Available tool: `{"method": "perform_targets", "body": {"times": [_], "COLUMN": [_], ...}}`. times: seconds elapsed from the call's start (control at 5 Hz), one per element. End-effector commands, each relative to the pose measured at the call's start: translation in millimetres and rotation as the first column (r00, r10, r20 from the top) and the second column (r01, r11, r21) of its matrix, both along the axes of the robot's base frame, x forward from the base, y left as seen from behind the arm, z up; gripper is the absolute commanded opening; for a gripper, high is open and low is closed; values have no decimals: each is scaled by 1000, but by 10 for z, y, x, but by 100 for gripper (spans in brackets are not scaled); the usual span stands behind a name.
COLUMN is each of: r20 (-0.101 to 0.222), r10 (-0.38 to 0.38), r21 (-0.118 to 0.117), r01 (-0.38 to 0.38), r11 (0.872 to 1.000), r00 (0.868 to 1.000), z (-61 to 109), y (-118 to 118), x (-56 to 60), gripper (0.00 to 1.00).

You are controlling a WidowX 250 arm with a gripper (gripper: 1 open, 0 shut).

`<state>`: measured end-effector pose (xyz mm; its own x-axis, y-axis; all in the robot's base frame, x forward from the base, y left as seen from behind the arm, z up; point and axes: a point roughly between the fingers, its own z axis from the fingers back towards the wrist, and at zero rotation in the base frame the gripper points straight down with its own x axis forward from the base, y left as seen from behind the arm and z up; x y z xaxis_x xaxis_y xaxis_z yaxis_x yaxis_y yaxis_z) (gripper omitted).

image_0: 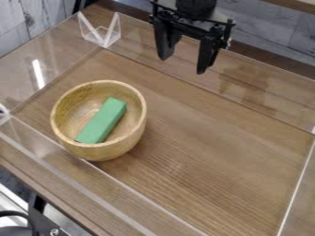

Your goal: Move green stick from inside the wooden bowl to the table next to it

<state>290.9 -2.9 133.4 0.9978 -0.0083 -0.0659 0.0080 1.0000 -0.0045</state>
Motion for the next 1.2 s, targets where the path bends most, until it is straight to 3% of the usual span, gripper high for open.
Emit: {"method": "perform_targets", "body": {"times": [0.0,0.2,0.4,0.6,0.8,1.0], "r20": [-83,-142,-127,-92,-63,-32], "r10": [-13,-60,-110,-122,-111,-109], "r21": [5,-16,-29,-22,-9,3], "r01": [14,58,107,121,111,109], "r11": [1000,998,994,992,994,994], "r00": [996,988,986,988,992,994], "z": [-256,-408,-465,-463,-447,-462], "y": [32,103,317,649,968,1143], "x": [-143,-426,-663,-755,-778,-782], "gripper": [100,100,100,100,100,100]}}
